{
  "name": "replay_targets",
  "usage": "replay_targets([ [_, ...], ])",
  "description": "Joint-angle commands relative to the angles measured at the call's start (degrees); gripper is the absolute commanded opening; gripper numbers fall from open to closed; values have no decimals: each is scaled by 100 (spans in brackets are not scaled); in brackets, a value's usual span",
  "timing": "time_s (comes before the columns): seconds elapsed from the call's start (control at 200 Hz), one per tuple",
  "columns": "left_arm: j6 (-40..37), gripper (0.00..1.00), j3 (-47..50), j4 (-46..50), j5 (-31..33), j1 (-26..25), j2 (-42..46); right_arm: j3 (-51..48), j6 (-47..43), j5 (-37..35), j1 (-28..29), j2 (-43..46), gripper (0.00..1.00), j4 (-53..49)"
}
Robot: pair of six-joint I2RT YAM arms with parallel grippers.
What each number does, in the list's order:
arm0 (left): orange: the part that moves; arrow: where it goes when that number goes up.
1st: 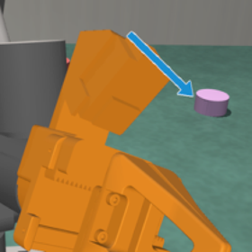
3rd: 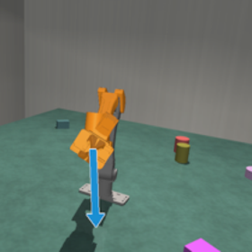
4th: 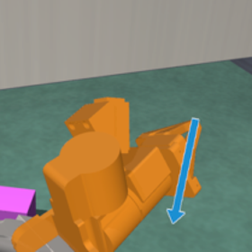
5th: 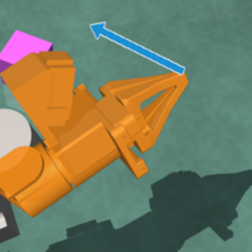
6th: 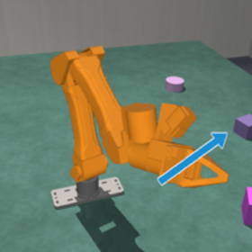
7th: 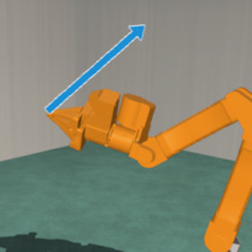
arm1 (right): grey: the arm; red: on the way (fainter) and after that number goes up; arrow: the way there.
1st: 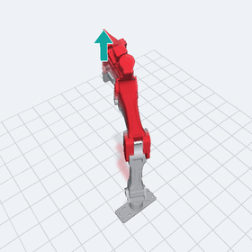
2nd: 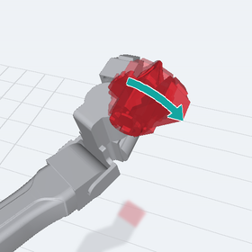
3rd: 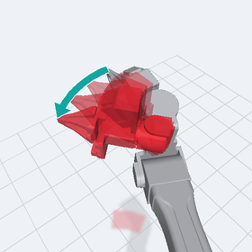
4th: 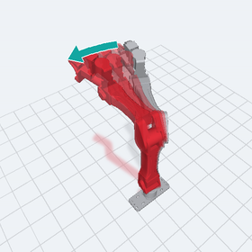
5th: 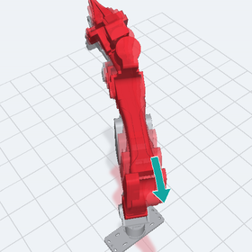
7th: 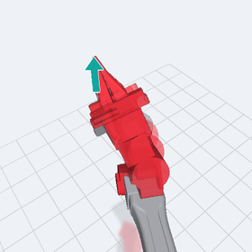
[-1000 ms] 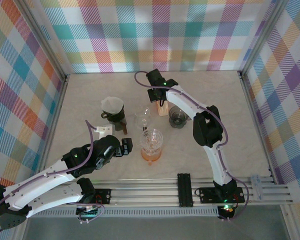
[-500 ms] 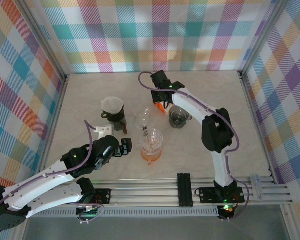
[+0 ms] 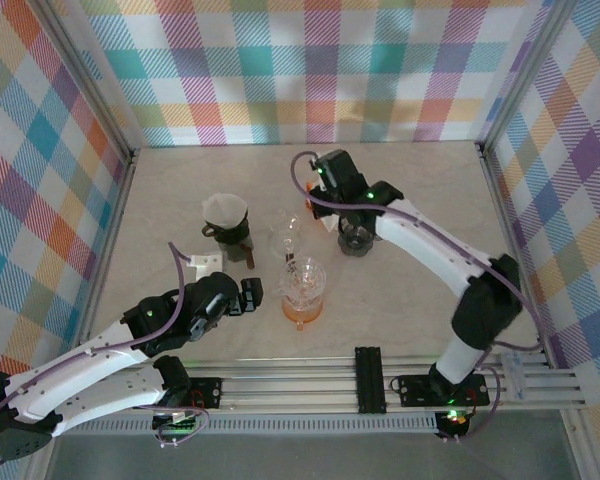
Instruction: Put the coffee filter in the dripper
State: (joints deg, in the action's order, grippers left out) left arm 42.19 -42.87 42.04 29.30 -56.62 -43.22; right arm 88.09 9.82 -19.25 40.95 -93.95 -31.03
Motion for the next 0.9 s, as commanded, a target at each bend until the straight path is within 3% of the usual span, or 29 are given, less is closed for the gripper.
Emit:
replay_targets([
  [0.0, 114, 100, 50, 163, 138, -73, 90, -483, 123, -126, 201, 806, 0, -76],
  [0.215, 177, 100, 114, 182, 120, -68, 139, -1317, 339, -180, 767, 2174, 0, -623],
  [0.41, 166, 100, 97, 175, 156, -70, 156, -1467, 526, 81, 1260, 2916, 0, -1249],
  [0.74, 130, 100, 8, 268, 173, -70, 183, -923, 548, 523, 1714, 2370, 0, -2121],
  [0.895, 79, 100, -79, 326, 155, -68, 248, -221, 327, 845, 1746, 1831, 0, -2651],
])
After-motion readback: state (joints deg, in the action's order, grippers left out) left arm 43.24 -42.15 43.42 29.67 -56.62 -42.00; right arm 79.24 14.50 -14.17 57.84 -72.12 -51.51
